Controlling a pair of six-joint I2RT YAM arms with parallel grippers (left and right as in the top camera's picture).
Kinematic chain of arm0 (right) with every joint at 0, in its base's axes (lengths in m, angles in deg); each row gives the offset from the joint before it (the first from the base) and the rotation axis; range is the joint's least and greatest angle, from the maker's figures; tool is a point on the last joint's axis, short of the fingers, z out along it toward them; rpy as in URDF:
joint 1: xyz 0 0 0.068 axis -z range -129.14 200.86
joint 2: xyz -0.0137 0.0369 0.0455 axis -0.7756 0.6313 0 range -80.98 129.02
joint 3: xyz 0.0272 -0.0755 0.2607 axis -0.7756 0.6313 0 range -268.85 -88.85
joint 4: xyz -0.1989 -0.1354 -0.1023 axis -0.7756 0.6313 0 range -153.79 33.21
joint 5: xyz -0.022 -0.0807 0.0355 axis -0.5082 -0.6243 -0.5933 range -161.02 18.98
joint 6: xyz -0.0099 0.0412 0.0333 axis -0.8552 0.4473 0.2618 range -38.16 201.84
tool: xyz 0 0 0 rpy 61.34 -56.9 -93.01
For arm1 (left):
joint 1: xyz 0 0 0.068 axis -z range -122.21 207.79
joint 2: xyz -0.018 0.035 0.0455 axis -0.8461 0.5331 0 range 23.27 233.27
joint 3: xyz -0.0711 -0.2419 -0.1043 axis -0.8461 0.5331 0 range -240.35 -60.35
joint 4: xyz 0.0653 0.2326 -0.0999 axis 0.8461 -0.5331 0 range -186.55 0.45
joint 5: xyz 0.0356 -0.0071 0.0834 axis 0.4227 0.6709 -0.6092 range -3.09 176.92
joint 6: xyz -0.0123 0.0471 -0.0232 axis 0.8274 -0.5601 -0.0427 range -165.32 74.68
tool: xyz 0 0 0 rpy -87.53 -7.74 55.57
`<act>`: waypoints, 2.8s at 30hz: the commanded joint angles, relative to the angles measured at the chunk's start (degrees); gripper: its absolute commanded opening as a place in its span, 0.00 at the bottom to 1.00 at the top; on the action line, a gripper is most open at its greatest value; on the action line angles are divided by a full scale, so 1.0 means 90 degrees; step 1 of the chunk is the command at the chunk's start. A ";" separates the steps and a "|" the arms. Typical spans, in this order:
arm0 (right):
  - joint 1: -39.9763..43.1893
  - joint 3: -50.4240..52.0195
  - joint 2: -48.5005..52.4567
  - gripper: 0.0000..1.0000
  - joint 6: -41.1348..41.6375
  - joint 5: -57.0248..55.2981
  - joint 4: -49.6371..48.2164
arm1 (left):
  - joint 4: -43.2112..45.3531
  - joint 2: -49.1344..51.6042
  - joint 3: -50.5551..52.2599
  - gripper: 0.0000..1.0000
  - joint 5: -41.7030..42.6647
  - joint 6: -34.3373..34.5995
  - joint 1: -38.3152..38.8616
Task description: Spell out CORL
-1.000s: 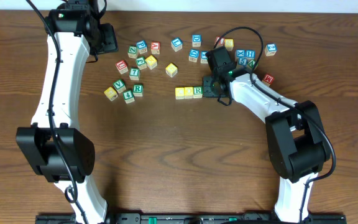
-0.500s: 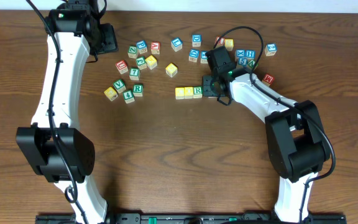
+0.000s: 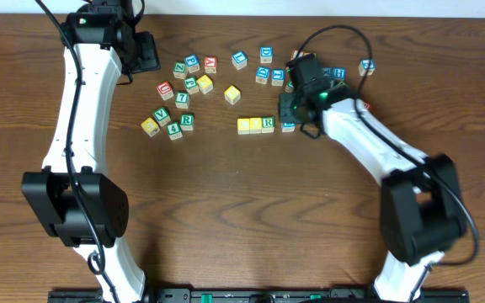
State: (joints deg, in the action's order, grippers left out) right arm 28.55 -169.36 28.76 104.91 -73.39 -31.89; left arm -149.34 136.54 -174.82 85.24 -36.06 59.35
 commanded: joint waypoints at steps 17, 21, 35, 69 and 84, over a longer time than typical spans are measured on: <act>0.0274 0.0010 0.0848 0.18 0.0199 0.0138 0.0357 | 0.0053 0.0129 0.0114 0.64 -0.0032 0.0250 0.0301; 0.0228 0.0010 0.0855 0.18 0.0197 0.0136 0.0304 | 0.0053 0.0180 0.0114 0.63 -0.0032 0.0250 0.0338; 0.0168 0.0010 0.0855 0.20 0.0189 0.0087 0.0185 | 0.0053 0.0194 0.0114 0.64 -0.0032 0.0248 0.0338; 0.0134 0.0328 0.1078 0.19 -0.0282 0.0177 -0.0685 | 0.0049 0.0194 0.0114 0.64 0.0017 0.0250 0.0338; 0.0005 0.0328 0.1081 0.19 -0.0333 0.0211 -0.0831 | 0.0049 0.0194 0.0114 0.63 0.0136 0.0250 0.0338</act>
State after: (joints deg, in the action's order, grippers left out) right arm 29.29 -166.69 37.70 103.03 -71.82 -39.21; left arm -148.90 137.50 -174.17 85.81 -34.60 62.41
